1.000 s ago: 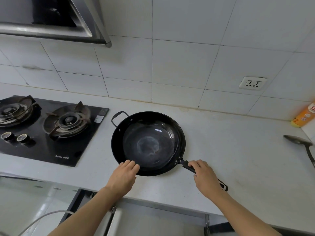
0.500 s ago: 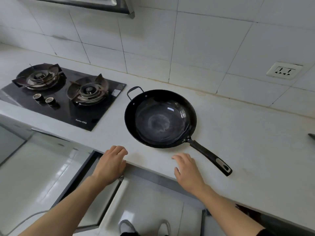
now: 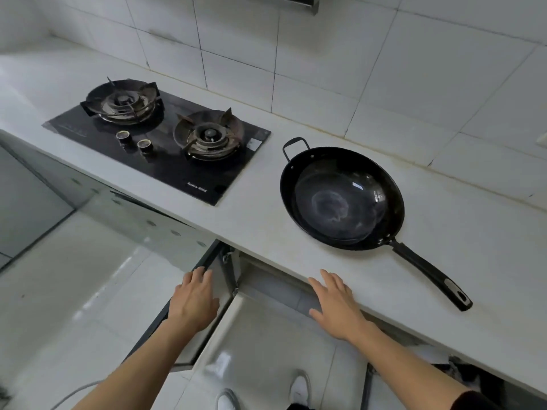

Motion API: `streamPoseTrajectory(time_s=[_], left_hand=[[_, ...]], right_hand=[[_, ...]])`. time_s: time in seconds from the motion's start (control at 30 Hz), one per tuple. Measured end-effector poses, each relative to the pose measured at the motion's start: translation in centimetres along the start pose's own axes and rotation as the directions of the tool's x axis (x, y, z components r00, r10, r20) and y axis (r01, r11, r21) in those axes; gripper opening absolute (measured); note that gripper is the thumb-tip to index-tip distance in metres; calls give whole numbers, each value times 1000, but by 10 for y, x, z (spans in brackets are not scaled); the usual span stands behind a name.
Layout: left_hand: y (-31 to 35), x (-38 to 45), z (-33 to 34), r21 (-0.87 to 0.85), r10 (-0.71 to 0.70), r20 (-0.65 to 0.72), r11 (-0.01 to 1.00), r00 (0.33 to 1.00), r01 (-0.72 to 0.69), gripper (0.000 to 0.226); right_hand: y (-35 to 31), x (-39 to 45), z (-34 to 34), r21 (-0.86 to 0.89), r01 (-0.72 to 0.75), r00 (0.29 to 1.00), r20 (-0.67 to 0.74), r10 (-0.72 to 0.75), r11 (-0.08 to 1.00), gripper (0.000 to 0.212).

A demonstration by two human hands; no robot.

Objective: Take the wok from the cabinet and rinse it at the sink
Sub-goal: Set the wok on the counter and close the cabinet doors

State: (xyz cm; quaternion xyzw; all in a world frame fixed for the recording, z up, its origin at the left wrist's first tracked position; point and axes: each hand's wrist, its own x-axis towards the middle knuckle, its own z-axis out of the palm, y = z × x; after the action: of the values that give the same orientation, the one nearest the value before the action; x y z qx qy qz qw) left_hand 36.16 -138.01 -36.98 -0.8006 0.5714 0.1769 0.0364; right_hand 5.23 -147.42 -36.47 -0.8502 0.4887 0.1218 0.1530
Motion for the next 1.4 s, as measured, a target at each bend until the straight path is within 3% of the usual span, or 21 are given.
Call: streamPoseTrajectory(time_s=[0.2,0.4,0.63,0.8,1.0,1.17,1.4], left_hand=[[-49,-1,24,-161,-173,56,971,983,179,49],[-67,-11,42,-273,-165,59,946,985,175,54],[-85,-19,50,-464,-423,71,788,903,405,30],[-91,-27,46,-523,-455,167,711,875,470,48],[-87,-25,44,-655,-395,487,424,779,625,76],[-59,-35,47,-748,-173,618,168,767,642,85],[-5,-36,69,-641,76,735,-245,674,727,102]], right_hand=[[-21,13,16,-21,-123,990,73,125,992,79],[-24,16,19,-102,-144,983,99,154,984,89],[-29,22,15,-117,-172,977,105,184,978,90],[-31,20,14,-127,-164,979,102,177,978,91],[-32,18,9,-125,-157,980,106,171,980,93],[-29,14,10,-110,-147,982,101,158,983,94],[-16,10,7,-5,-104,992,75,104,995,83]])
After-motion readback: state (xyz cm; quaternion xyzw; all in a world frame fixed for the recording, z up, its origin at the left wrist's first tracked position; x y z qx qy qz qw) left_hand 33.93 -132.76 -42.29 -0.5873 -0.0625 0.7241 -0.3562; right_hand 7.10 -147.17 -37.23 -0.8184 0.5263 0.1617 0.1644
